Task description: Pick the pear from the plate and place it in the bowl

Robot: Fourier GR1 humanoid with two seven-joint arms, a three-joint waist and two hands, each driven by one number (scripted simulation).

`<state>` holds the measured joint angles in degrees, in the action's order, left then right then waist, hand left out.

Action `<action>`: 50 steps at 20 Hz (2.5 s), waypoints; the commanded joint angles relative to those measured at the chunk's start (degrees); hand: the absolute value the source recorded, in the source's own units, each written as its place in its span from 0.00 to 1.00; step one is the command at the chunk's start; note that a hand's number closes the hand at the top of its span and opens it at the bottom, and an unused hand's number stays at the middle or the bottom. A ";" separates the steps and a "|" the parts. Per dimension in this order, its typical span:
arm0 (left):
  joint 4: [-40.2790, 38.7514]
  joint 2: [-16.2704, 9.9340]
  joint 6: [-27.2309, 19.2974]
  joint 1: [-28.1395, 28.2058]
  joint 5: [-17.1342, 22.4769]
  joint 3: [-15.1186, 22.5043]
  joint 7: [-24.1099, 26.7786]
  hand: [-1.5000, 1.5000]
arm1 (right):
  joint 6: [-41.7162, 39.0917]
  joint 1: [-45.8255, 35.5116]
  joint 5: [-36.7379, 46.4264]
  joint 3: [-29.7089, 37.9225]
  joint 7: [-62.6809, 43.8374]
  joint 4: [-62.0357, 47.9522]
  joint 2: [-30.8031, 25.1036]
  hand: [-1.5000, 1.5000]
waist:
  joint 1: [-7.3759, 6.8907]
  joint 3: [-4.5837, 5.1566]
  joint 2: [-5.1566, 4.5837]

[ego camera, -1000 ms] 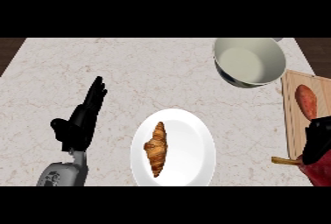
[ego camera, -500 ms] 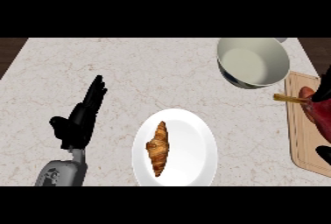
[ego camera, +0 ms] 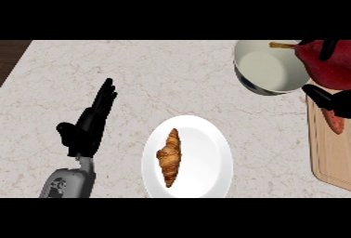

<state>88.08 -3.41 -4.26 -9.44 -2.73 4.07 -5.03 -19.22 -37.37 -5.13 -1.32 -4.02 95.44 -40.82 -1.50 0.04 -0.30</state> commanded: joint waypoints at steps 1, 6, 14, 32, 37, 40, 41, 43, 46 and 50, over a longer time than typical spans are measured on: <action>-2.10 -0.96 1.33 -0.22 0.80 -1.28 2.03 0.50 | 1.81 -3.32 12.72 -4.00 6.97 -8.68 0.38 1.00 | -0.30 -0.01 -0.29; 1.26 -0.01 1.10 1.03 0.46 0.34 -0.53 0.50 | 7.51 -9.38 21.68 -5.85 16.66 -27.48 4.99 1.00 | -0.88 -0.05 -0.35; -0.08 -0.08 0.98 0.54 -0.09 -0.37 1.10 0.50 | 15.82 -17.73 30.79 -5.99 28.53 -52.26 10.74 1.00 | -0.86 -0.06 -0.39; -0.66 1.99 0.06 -1.23 -1.47 1.43 0.48 0.50 | 0.55 -25.60 26.86 1.16 49.16 -81.45 11.00 0.00 | -2.17 -0.21 -1.14; -2.86 0.73 1.21 -2.06 0.24 -1.09 1.19 0.50 | -1.26 -25.26 21.45 7.27 52.89 -83.23 8.72 0.00 | -0.78 -0.15 -0.84; -0.86 0.35 1.38 -0.18 -0.26 -0.43 1.50 0.50 | -5.11 -29.56 18.84 10.37 47.42 -86.32 5.67 0.00 | -1.72 -0.15 -1.01; -0.97 0.54 2.09 -0.83 0.53 -0.36 0.20 0.50 | -6.73 -29.48 19.22 9.88 46.63 -86.57 5.89 0.00 | -1.18 -0.13 -0.77; -2.16 0.51 1.75 -1.23 -0.14 -0.51 2.04 0.50 | -7.88 -27.82 18.85 10.40 47.96 -87.94 5.21 0.00 | -1.75 -0.18 -1.28; -0.74 1.15 0.91 -1.56 -0.72 0.14 0.46 0.50 | -14.71 -29.10 17.53 11.58 44.90 -88.88 0.91 0.00 | -1.45 -0.19 -1.05; -3.02 0.85 0.73 -2.72 -0.91 -0.71 0.89 0.50 | -20.80 -28.08 15.59 13.20 44.42 -89.50 -1.38 0.00 | -1.77 -0.26 -1.52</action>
<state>86.76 -2.21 -3.59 -10.84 -3.80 4.29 -4.18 -29.81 -65.61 11.97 10.50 37.98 7.21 -39.61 -3.23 -0.20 -1.59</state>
